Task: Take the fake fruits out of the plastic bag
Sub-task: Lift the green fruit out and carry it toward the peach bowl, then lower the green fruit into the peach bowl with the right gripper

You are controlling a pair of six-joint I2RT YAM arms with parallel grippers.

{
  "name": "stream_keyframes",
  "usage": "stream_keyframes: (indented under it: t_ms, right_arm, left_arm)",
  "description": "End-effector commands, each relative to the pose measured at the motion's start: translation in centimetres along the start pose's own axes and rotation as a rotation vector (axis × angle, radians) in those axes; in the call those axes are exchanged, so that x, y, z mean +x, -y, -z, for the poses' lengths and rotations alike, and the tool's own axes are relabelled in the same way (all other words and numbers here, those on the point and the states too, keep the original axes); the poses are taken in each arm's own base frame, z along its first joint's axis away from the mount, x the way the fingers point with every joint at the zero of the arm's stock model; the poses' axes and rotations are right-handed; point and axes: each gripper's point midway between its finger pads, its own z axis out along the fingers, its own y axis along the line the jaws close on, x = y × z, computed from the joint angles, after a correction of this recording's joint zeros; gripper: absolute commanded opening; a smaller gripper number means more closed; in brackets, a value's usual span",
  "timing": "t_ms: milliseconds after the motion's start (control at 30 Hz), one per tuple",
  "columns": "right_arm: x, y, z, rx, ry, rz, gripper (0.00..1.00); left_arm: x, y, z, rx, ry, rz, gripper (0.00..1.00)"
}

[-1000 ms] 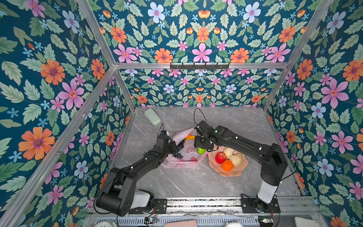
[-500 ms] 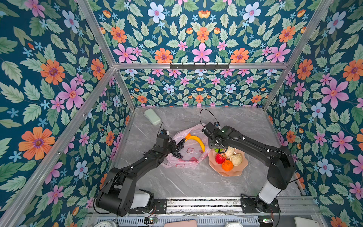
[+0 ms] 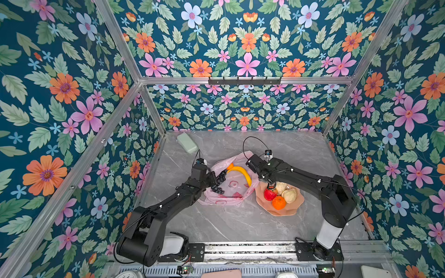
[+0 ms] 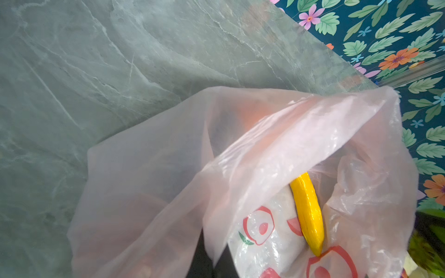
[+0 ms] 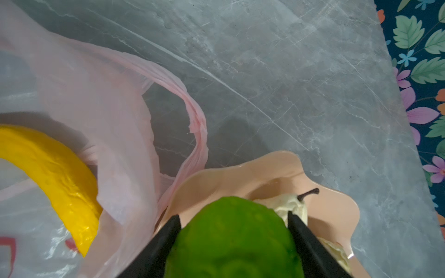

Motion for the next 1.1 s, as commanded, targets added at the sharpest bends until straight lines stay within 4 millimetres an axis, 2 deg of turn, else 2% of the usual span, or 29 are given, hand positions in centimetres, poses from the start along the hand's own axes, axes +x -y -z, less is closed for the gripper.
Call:
stream_keyframes:
  t_ms: [0,367,533,867,1067]
  right_arm:
    - [-1.0,0.5,-0.3,0.05,0.059,-0.03,0.65]
    - [0.1,0.1,-2.4,0.108,0.054,-0.014,0.67]
    - [0.4,0.0,-2.6,0.104,0.049,-0.014,0.73]
    - [0.8,-0.5,-2.5,0.069,0.034,-0.017,0.81]
    - [0.6,-1.1,-1.2,0.023,0.048,-0.012,0.82]
  left_arm:
    - [-0.2,-0.1,0.1,-0.01,0.004,-0.015,0.0]
    - [0.0,-0.1,0.0,-0.01,-0.001,-0.015,0.0]
    - [0.0,-0.1,-0.1,-0.011,-0.003,-0.015,0.0]
    - [-0.1,-0.1,-0.2,-0.01,-0.002,-0.013,0.0]
    - [-0.1,0.0,-0.2,-0.009,-0.004,-0.014,0.0]
